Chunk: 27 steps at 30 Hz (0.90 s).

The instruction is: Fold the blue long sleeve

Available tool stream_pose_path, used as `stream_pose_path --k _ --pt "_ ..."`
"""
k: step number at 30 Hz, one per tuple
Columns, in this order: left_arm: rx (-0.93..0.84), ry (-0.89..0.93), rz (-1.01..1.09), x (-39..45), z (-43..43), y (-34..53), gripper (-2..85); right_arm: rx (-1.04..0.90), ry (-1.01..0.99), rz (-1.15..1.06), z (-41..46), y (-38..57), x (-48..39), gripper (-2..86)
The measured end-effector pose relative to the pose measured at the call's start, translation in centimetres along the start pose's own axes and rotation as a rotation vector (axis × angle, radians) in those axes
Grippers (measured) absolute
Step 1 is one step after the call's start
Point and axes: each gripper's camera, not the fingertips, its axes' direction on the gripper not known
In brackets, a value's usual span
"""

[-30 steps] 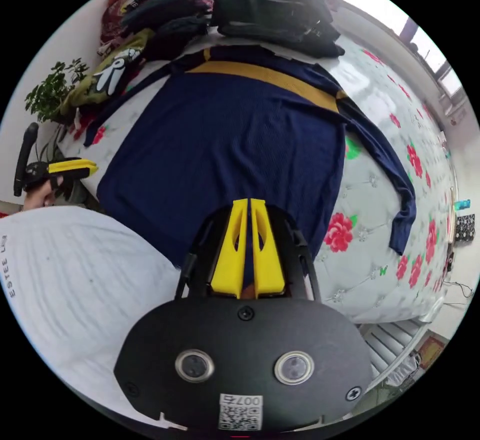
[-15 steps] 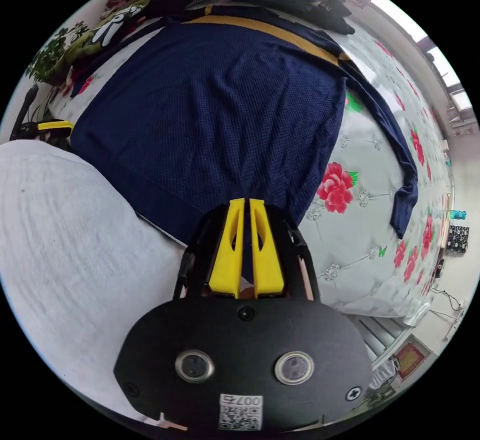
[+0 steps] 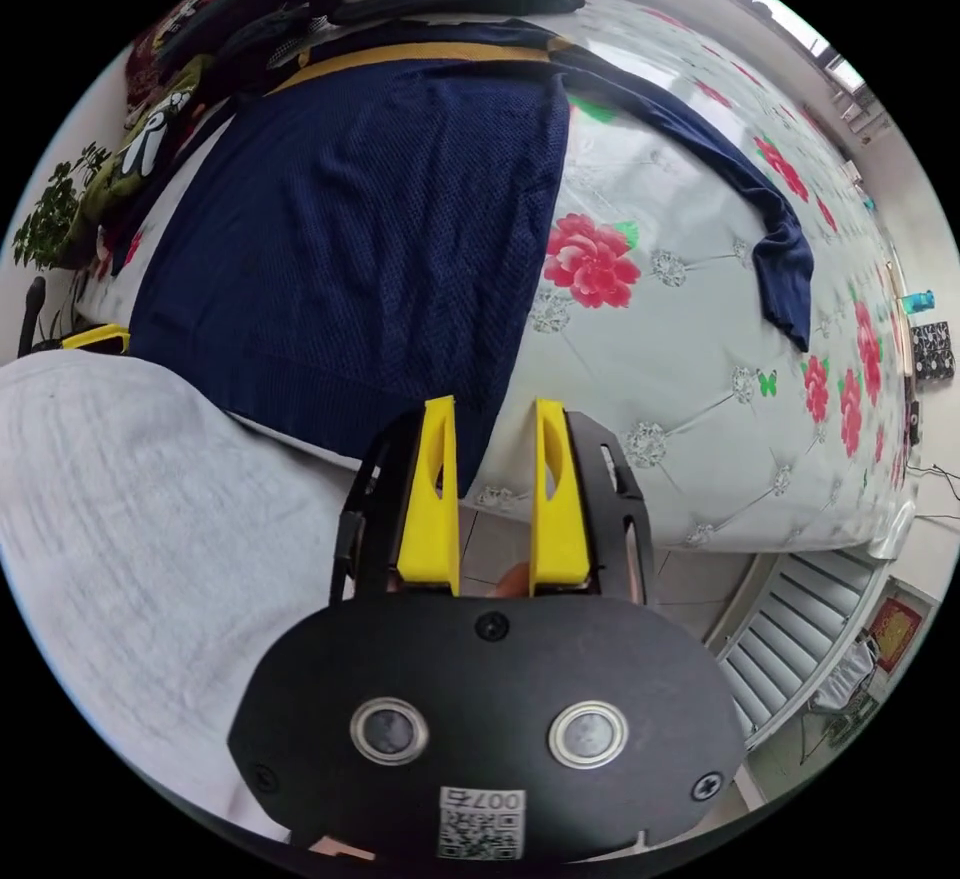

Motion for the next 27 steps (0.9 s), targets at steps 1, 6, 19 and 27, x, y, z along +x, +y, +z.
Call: stream_pose_path --k 1,6,19,27 --pt "-0.008 0.007 0.014 0.2 0.3 -0.2 3.7 -0.022 -0.005 -0.002 -0.1 -0.2 -0.2 4.6" --pt "-0.011 0.043 0.023 -0.5 -0.2 -0.3 0.3 -0.039 -0.017 -0.045 -0.4 0.3 -0.4 0.6" --pt "-0.001 0.09 0.0 -3.8 -2.0 1.3 -0.3 -0.065 0.012 -0.038 -0.3 2.0 -1.3 0.4" --pt "0.123 0.05 -0.222 -12.6 -4.5 5.1 1.3 0.044 0.015 0.028 -3.6 3.7 -0.3 0.9"
